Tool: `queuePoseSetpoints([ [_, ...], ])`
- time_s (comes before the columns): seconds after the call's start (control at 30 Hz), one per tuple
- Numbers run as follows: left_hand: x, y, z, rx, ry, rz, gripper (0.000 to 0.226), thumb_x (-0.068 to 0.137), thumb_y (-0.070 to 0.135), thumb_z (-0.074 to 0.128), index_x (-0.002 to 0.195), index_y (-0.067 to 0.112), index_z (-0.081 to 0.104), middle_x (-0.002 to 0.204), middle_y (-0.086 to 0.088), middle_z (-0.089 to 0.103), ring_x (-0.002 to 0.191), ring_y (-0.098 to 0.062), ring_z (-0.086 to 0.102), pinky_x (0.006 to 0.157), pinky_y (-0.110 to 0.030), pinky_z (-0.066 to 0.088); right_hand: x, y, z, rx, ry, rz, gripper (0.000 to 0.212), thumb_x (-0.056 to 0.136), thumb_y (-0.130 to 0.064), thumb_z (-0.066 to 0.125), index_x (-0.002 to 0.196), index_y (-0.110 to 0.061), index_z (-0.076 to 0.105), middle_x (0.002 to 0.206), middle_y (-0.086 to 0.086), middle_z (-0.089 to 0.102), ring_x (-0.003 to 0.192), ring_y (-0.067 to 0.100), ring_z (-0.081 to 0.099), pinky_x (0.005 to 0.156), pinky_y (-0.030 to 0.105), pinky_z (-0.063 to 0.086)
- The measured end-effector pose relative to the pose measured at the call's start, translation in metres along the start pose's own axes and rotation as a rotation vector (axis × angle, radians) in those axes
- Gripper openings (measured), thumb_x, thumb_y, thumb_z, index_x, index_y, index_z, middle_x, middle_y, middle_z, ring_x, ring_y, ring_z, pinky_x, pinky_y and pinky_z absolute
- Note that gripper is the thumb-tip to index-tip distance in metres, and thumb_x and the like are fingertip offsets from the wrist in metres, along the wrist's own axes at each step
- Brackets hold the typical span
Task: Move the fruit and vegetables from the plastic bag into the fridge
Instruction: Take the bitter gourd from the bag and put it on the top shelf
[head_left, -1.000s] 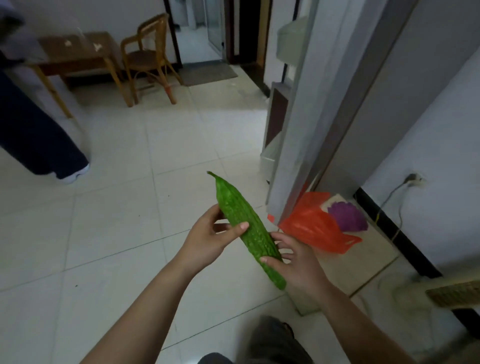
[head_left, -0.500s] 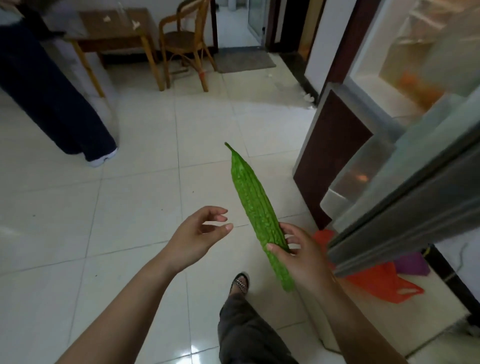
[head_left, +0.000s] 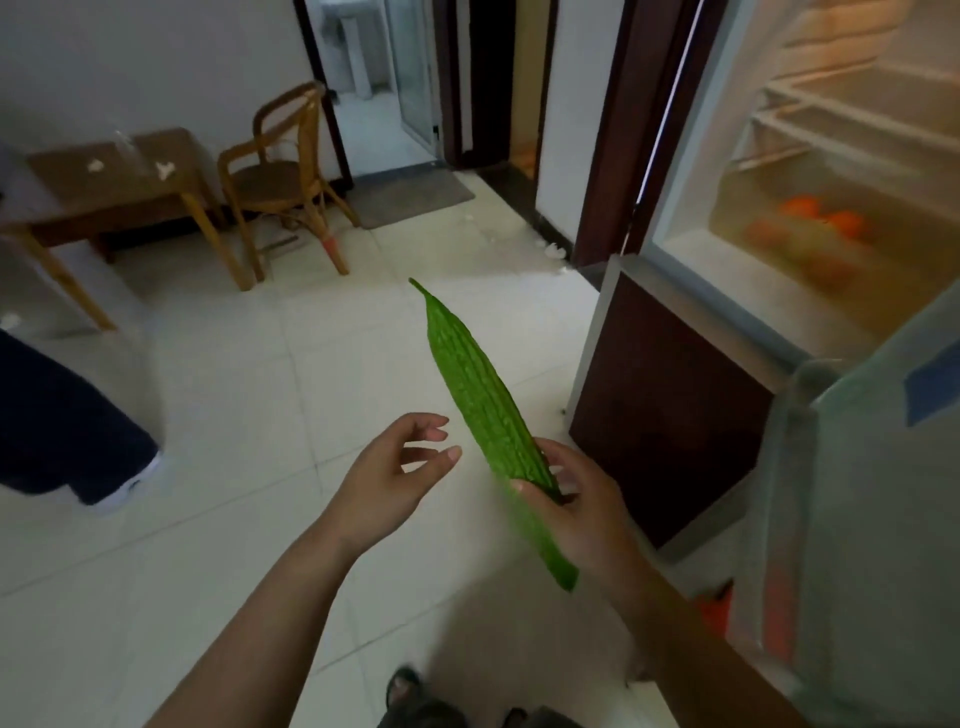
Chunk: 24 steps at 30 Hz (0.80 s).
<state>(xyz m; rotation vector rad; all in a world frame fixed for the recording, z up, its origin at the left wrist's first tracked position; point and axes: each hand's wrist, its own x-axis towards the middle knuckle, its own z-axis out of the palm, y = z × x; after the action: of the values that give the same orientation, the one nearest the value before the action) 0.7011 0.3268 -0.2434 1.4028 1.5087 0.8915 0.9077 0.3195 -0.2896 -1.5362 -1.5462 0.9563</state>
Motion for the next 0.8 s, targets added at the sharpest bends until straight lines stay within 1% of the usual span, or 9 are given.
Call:
queuePoseSetpoints([
  [0.17,0.108,0.023,0.009,-0.045,-0.157,0.067,0.032,0.085,0.032,0.064,0.116,0.031,0.054,0.112,0.010,0.060,0.095,-0.008,0.063,0.068,-0.016,0.048,0.074,-0.012,-0.013,-0.031,0.104,0.042,0.040,0.079,-0.034,0.069,0.117,-0.036,0.055,0.098,-0.018,0.060,0.088,-0.001,0.059,0.074,0.013,0.051],
  [0.23,0.150,0.041,0.014,-0.051,-0.236,0.087,0.037,0.085,0.034,0.063,0.119,0.033,0.050,0.114,0.012,0.060,0.098,-0.009,0.062,0.072,-0.020,0.048,0.105,-0.021,-0.019,-0.056,0.177,0.042,0.043,0.081,-0.032,0.068,0.121,-0.034,0.054,0.097,-0.023,0.057,0.088,-0.006,0.055,0.076,0.011,0.048],
  [0.33,0.207,0.070,0.023,-0.079,-0.334,0.136,0.040,0.084,0.032,0.064,0.120,0.031,0.047,0.115,0.011,0.059,0.094,-0.006,0.062,0.078,-0.025,0.050,0.145,-0.040,-0.030,-0.064,0.292,0.037,0.045,0.082,-0.030,0.068,0.123,-0.041,0.052,0.099,-0.033,0.052,0.089,-0.015,0.051,0.073,0.002,0.041],
  [0.43,0.258,0.093,0.034,-0.132,-0.412,0.182,0.034,0.082,0.029,0.068,0.110,0.032,0.048,0.113,0.008,0.059,0.093,-0.008,0.063,0.084,-0.033,0.053,0.176,-0.055,-0.039,-0.039,0.413,-0.004,0.046,0.081,-0.027,0.070,0.116,-0.049,0.051,0.103,-0.028,0.058,0.093,-0.013,0.054,0.074,0.001,0.041],
  [0.5,0.284,0.106,0.045,-0.199,-0.475,0.188,0.031,0.080,0.026,0.071,0.100,0.036,0.049,0.111,0.006,0.060,0.094,-0.012,0.064,0.083,-0.036,0.055,0.191,-0.057,-0.045,0.000,0.487,0.006,0.046,0.080,-0.026,0.071,0.118,-0.045,0.055,0.107,-0.020,0.062,0.093,-0.009,0.057,0.075,0.005,0.044],
  [0.6,0.311,0.127,0.067,-0.287,-0.591,0.162,0.033,0.080,0.019,0.071,0.107,0.024,0.054,0.110,0.000,0.062,0.098,-0.018,0.065,0.077,-0.031,0.057,0.206,-0.053,-0.060,-0.027,0.607,0.029,0.046,0.079,-0.028,0.072,0.120,-0.041,0.056,0.110,-0.017,0.063,0.097,-0.004,0.058,0.081,0.012,0.046],
  [0.67,0.326,0.140,0.086,-0.332,-0.667,0.149,0.033,0.081,0.014,0.069,0.110,0.018,0.054,0.106,0.000,0.064,0.097,-0.018,0.065,0.073,-0.027,0.057,0.214,-0.047,-0.072,-0.054,0.668,0.048,0.045,0.079,-0.028,0.072,0.118,-0.044,0.056,0.108,-0.017,0.063,0.094,-0.002,0.058,0.078,0.010,0.045],
  [0.73,0.340,0.152,0.107,-0.334,-0.723,0.179,0.032,0.083,0.011,0.068,0.111,0.020,0.055,0.103,0.004,0.063,0.093,-0.011,0.066,0.069,-0.022,0.056,0.223,-0.037,-0.086,-0.065,0.712,0.051,0.046,0.079,-0.025,0.072,0.114,-0.050,0.055,0.104,-0.020,0.063,0.090,0.001,0.059,0.075,0.013,0.046],
  [0.8,0.356,0.164,0.130,-0.328,-0.752,0.211,0.030,0.084,0.012,0.066,0.109,0.023,0.054,0.100,0.009,0.061,0.086,-0.002,0.065,0.064,-0.017,0.054,0.236,-0.025,-0.102,-0.083,0.742,0.060,0.048,0.079,-0.025,0.073,0.115,-0.052,0.054,0.106,-0.023,0.063,0.093,0.003,0.061,0.079,0.019,0.049],
])
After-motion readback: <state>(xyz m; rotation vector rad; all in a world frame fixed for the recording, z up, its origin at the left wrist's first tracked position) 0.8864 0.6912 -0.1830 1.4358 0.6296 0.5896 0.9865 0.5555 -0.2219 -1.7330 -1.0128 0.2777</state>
